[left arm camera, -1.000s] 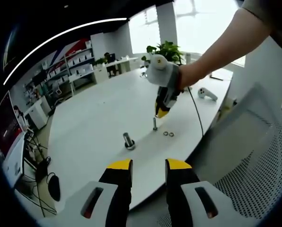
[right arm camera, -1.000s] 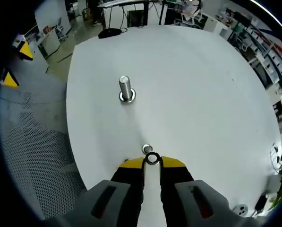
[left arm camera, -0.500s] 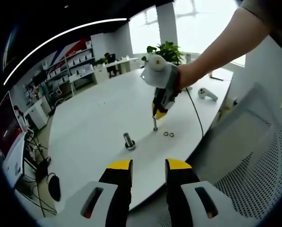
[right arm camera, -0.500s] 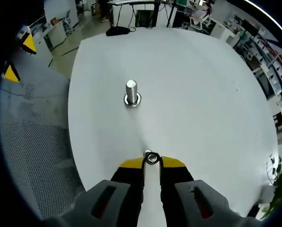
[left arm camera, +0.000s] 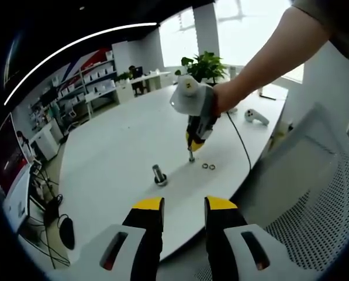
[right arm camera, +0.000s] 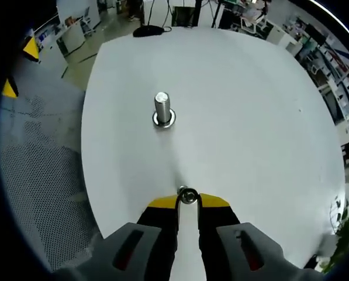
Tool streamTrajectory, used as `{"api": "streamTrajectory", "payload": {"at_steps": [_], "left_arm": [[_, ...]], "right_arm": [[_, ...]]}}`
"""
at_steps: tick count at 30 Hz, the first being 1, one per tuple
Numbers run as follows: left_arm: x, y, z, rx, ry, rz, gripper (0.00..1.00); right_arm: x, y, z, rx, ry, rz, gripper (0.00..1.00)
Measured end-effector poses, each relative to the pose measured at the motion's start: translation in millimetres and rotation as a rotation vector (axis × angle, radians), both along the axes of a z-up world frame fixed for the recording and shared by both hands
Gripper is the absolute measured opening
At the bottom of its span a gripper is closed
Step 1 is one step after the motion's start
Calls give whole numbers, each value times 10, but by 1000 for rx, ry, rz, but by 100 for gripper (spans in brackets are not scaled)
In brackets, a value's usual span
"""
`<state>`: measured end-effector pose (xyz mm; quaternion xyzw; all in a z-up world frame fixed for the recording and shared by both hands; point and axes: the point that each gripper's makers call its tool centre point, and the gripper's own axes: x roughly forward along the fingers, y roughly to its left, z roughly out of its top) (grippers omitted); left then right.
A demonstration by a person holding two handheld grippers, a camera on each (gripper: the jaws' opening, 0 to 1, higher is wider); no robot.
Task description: Place the washer onto the threaded stud by aligning its center hole with the stud, sliding it down to the base, and recovering from edge contact or off-axis alignment until the washer reaches the visible bottom stop.
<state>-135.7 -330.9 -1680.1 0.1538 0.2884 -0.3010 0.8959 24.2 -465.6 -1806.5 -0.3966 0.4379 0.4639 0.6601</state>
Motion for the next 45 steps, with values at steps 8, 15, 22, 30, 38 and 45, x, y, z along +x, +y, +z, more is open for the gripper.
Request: {"api": "streamTrajectory", "payload": {"at_steps": [8,15,22,30,38,45], "left_arm": [[-5,-16,0,-3,3,-8,25],[-15,-30,-10,-3,10,-16,25],[-19,-31,-17,0,16,-18,25],[-18,-12,-39,3,27,-16,25],[-15,-14,-34,0,25,-14,25],[-12,4,-53,8,30,-7,25]], "right_arm": [[40,-97,-201,-51,30,-13,13],[18,-182,-322,-82,52,-31,14],[-31,-231,-382,-94,70,-47,14],[-31,-242,-397,-81,83,-69,15],[-68,-327,-332,-74,66,-95,20],[-200,-489,-324,-56,78,-136,22]]}}
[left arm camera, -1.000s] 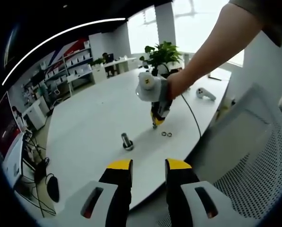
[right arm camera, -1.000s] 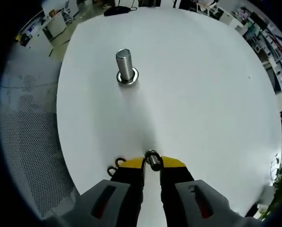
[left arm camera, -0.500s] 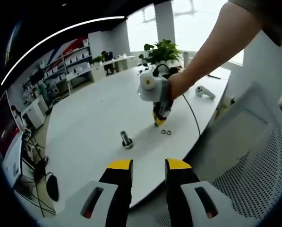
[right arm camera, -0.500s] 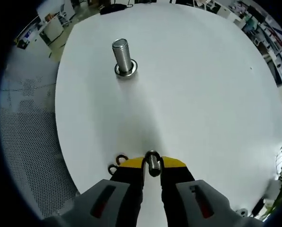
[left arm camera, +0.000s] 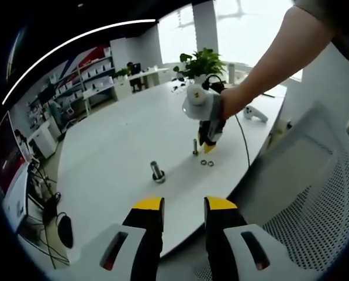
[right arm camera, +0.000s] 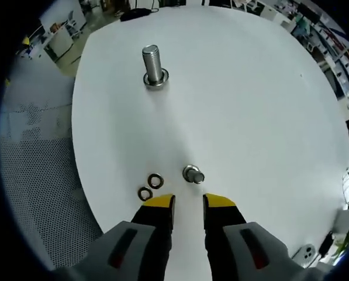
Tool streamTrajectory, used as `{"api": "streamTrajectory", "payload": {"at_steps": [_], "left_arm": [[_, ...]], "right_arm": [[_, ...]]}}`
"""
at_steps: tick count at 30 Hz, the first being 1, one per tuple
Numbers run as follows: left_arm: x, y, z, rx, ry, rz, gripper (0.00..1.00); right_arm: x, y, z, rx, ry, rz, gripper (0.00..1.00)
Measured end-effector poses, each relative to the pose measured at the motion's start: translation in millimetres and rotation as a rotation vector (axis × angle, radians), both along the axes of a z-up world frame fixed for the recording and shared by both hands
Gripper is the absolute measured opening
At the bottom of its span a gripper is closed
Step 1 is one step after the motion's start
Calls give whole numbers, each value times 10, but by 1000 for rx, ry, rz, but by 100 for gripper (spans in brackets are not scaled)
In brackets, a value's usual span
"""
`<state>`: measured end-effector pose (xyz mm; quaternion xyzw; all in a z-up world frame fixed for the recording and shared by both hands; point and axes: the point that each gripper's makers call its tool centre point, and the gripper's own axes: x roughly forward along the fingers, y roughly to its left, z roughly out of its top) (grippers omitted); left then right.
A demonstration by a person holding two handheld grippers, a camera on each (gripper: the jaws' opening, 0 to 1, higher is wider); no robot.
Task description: Place the washer onto the threaded stud by aligning its center hole with the stud, sliding it down to the base, and recovering from edge contact or off-axis alignment until the washer reaches the visible bottom stop.
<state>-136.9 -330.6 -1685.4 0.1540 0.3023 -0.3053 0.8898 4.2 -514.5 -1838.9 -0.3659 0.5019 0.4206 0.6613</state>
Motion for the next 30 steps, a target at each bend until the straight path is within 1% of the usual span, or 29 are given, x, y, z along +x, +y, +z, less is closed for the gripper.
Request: {"api": "streamTrajectory", "payload": {"at_steps": [2,4,7,9,10,11,13,15,18,20,22,24,30], "left_arm": [[3,8,-3,2,0,4,25],[3,12,-5,4,0,6,25],[12,24,4,4,-8,14,25],[15,30,5,3,-9,20,25],[13,31,-1,6,-9,20,25],[9,31,-5,9,-7,19,25],[-6,27,-21,14,-1,15,25],[-19,30,-39,22,6,14,25],[-23,40,-47,28,10,17,25],[-21,50,-52,30,12,22,25],[-20,59,-56,32,13,26,25],[-23,61,-61,35,14,28,25],[-36,60,-85,41,28,26,25]], "right_arm": [[-82,-17,-18,8,11,-15,22],[-164,9,-36,35,24,-36,23],[-245,89,-36,76,16,-57,23],[-334,179,-40,100,22,-43,23],[-373,208,-52,100,28,-27,24],[-424,217,-73,81,38,6,24],[-462,219,-101,56,33,49,24],[-484,229,-122,50,40,46,25],[-462,236,-170,38,45,51,25],[-436,273,-138,47,40,52,24],[-445,276,-140,39,41,57,24],[-471,282,-136,39,35,88,23],[-500,272,-131,21,39,134,18]]}}
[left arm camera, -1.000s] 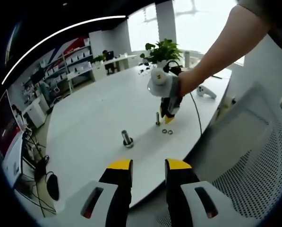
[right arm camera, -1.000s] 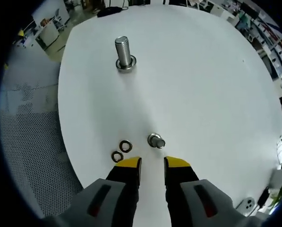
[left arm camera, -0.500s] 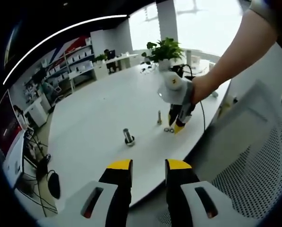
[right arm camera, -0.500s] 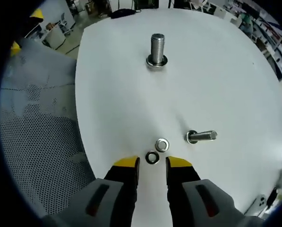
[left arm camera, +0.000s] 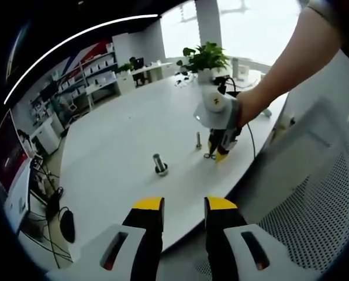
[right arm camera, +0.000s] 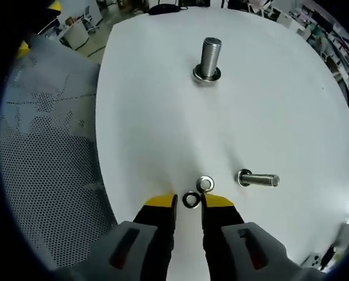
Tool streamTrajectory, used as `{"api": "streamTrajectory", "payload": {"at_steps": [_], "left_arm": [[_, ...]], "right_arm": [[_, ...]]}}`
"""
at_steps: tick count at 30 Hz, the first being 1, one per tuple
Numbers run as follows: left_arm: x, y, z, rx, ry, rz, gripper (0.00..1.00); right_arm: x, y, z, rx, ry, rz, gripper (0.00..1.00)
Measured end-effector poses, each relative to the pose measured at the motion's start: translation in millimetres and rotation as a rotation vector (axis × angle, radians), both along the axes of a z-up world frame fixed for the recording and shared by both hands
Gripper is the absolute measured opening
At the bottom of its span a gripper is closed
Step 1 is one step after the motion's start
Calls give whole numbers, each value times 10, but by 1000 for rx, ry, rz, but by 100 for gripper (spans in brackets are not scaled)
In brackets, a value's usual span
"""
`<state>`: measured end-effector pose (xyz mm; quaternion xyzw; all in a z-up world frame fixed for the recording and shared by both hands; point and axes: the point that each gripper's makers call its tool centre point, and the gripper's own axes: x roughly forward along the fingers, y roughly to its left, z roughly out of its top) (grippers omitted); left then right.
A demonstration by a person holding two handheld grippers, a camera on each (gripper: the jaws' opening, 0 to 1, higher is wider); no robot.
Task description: Place the washer onto the threaded stud by aligning its center hole with the stud, sliding it down to the base, and recovering from edge contact or off-axis alignment until the washer reaches the visible bottom stop.
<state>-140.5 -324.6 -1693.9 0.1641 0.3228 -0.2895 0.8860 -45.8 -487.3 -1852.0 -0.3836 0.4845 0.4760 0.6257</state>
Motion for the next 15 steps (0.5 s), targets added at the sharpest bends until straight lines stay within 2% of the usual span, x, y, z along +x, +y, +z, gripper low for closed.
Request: {"api": "streamTrajectory", "payload": {"at_steps": [7,10,15], "left_arm": [[-3,-7,-13,-1,8,-4,25],[9,-20,10,-12,3,-9,25],[27,-27,24,-26,-1,-10,25]], "right_arm": [[6,-39,-8,8,5,10,16],[-6,-54,-15,-17,0,46,16],[1,-58,-21,-36,4,52,15]]}}
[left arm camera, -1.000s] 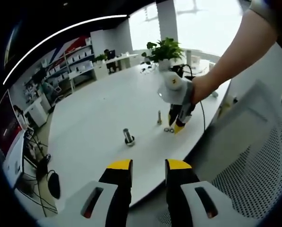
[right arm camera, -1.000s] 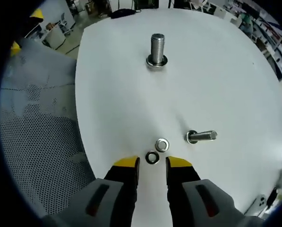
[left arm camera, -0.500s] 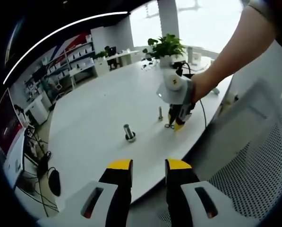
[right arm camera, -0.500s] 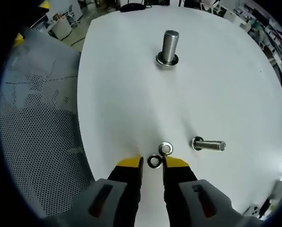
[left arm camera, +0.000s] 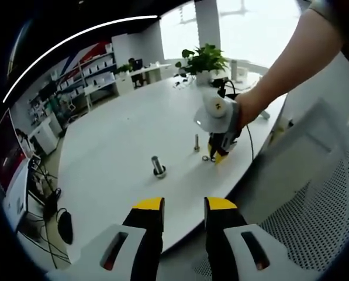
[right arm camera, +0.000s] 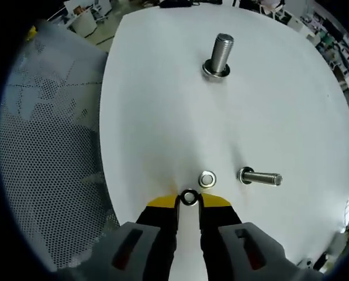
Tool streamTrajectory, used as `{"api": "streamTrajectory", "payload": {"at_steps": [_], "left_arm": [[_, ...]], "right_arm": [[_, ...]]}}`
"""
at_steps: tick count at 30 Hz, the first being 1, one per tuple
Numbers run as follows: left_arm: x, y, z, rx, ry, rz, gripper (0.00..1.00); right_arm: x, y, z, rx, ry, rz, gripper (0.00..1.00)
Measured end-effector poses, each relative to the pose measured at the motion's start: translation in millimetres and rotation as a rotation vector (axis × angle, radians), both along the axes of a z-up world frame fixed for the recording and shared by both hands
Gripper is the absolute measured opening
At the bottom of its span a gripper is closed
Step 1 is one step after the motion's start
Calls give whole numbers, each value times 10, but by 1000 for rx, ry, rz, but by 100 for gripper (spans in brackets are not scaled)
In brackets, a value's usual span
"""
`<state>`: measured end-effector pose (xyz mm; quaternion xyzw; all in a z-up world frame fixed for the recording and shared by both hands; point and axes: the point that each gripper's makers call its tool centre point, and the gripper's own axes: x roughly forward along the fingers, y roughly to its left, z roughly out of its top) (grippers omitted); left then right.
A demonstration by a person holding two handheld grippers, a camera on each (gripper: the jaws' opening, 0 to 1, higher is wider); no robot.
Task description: Place the washer onto the threaded stud by aligning its center hole with the stud, sliding it down to the base, and recovering from edge contact or off-axis alignment until the washer reaches the visible bottom stop.
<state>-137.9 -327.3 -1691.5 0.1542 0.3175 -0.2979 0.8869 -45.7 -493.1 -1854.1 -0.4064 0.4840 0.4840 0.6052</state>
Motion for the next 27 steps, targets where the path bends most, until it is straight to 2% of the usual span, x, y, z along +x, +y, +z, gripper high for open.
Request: {"api": "streamTrajectory", "payload": {"at_steps": [13,16,18,21,24,27], "left_arm": [[27,-1,51,-13,-25,-1,24],[17,-6,44,-12,-21,-3,24],[5,-9,31,-8,-15,-6,24],[-8,-12,13,-3,-10,-9,24],[-26,-20,-7,4,-2,-16,24],[-36,-25,-14,9,1,-22,24]], "right_arm": [[4,14,-4,-131,9,-41,14],[0,0,1,-137,-2,-68,14],[-9,-11,10,-116,-15,-91,14],[-18,-13,23,-38,-46,-111,14],[-1,-43,11,56,-45,-195,14],[2,-61,17,93,-51,-238,14]]}}
